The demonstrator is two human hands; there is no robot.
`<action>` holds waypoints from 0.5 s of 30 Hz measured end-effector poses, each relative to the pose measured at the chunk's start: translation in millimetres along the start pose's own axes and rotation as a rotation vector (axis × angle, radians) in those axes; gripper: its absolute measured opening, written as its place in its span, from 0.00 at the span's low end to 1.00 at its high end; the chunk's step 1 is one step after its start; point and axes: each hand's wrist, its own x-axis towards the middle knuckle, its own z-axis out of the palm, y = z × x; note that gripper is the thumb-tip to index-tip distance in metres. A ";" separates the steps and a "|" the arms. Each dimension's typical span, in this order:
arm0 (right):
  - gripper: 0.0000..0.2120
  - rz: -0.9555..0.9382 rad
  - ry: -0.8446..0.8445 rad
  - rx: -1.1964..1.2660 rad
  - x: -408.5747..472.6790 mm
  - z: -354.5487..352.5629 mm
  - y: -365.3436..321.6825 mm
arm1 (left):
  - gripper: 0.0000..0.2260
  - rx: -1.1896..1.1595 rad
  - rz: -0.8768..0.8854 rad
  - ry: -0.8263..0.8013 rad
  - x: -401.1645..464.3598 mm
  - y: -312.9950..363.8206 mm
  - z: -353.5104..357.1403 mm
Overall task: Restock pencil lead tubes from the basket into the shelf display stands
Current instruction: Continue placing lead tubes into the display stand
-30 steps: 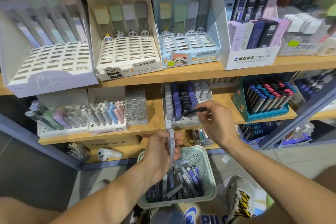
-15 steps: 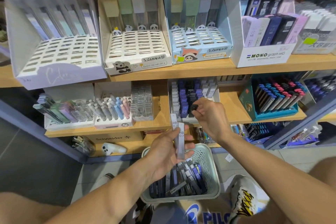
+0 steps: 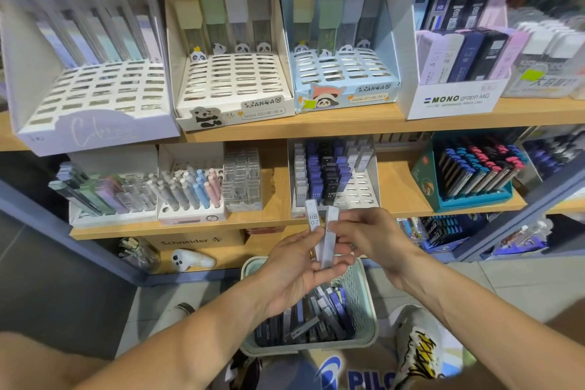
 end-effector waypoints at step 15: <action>0.10 -0.231 0.565 -0.142 61.5 -58.3 0.4 | 0.14 0.309 0.065 0.086 10.0 -9.8 8.5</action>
